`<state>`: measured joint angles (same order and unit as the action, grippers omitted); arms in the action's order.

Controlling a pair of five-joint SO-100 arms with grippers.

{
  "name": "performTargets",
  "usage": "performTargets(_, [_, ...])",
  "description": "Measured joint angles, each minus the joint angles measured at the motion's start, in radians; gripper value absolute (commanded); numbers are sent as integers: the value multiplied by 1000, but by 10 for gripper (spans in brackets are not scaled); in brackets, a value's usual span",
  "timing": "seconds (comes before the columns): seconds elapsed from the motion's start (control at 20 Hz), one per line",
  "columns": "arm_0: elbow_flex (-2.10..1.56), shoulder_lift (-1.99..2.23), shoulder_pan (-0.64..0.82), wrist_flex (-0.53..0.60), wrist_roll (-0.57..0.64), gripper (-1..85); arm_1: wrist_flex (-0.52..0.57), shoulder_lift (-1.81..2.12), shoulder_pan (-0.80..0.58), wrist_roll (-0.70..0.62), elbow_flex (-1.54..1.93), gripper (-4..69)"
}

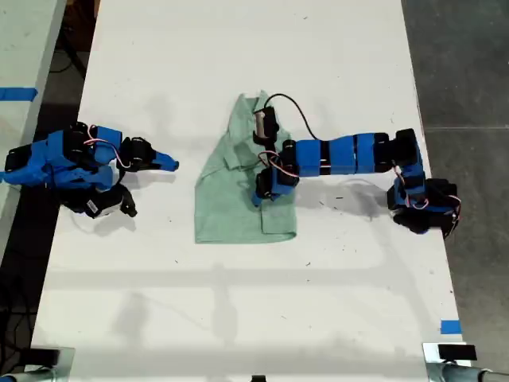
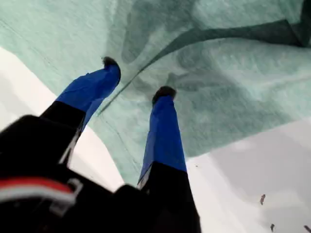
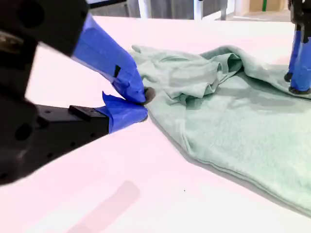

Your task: Fold t shirt

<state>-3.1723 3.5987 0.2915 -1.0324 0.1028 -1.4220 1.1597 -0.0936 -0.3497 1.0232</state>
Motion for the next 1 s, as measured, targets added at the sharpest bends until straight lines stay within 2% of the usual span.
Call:
performTargets(0.15, [0,0,0,0,0,0,-66,101,20,8,0,163])
performTargets(0.25, [0,0,0,0,0,0,-158,201,23,23,0,117])
performTargets(0.3, [0,0,0,0,0,0,-195,279,23,35,31,69])
performTargets(0.35, [0,0,0,0,0,0,-207,370,23,44,86,19])
performTargets(0.45, [0,0,0,0,0,0,-206,571,21,60,252,16])
performTargets(0.6, [0,0,0,0,0,0,-112,934,2,67,643,16])
performTargets(0.85, [0,0,0,0,0,0,161,1597,-32,87,1447,16])
performTargets(0.95, [0,0,0,0,0,0,187,1937,-61,87,1761,16])
performTargets(1.0, [0,0,0,0,0,0,155,2117,-55,89,1884,16])
